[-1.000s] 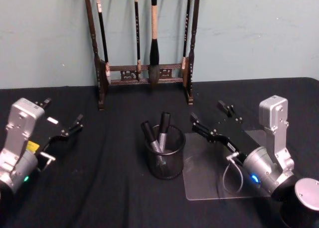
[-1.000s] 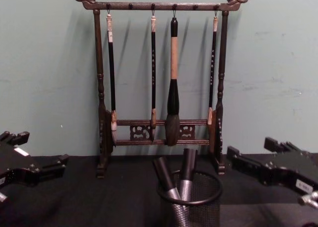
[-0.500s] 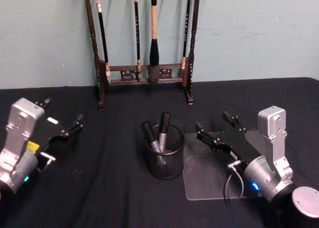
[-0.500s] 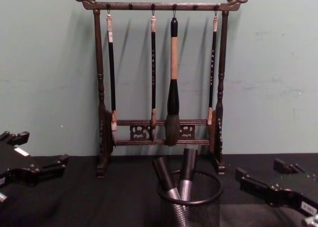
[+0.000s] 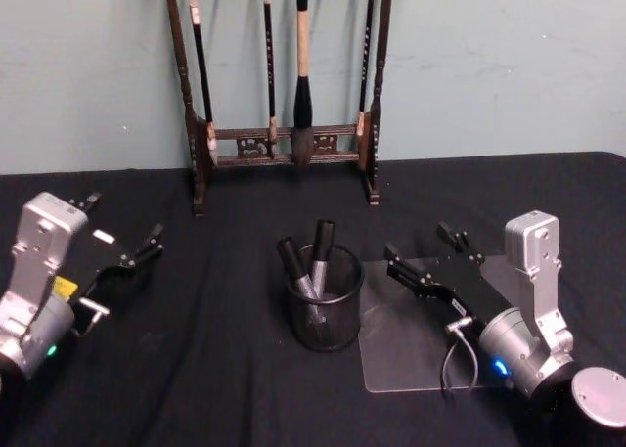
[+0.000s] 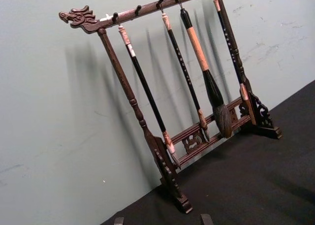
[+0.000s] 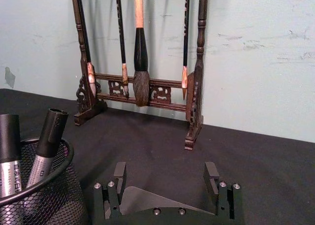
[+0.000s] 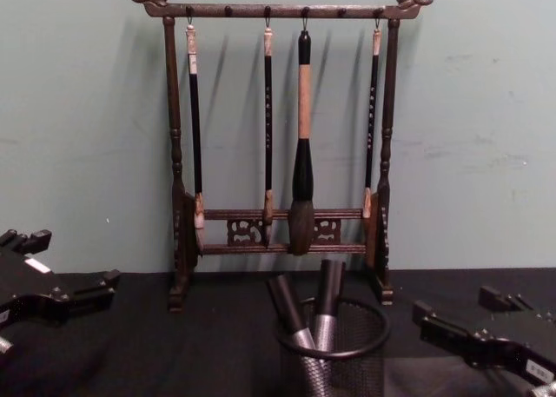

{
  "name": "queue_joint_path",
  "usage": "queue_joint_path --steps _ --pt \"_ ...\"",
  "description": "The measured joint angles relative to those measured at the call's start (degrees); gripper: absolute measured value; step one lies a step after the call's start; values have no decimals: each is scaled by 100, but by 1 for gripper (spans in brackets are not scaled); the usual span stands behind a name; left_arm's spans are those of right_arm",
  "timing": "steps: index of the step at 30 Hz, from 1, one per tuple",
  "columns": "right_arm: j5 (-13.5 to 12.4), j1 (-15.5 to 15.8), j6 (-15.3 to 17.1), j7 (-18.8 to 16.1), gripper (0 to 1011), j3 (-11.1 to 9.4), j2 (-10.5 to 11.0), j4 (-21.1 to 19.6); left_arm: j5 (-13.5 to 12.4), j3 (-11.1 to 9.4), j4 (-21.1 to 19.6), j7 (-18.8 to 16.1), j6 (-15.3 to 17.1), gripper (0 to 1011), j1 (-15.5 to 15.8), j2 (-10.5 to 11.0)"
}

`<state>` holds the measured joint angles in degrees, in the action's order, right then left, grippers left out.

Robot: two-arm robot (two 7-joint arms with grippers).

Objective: Pick up the water-based marker from the table and place it into the pen holder.

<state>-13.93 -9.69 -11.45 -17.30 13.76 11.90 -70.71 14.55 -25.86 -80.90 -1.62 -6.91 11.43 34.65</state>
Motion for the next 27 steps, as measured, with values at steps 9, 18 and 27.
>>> queue_joint_path --steps 9,18,27 --pt "-1 2 -1 2 1002 6 4 -7 0 0 0 0 0 1009 0 0" --pt "-2 3 -4 3 1003 11 9 -12 0 0 0 0 0 1009 0 0" --pt "-3 3 -7 3 1002 11 9 -15 0 0 0 0 0 1009 0 0"
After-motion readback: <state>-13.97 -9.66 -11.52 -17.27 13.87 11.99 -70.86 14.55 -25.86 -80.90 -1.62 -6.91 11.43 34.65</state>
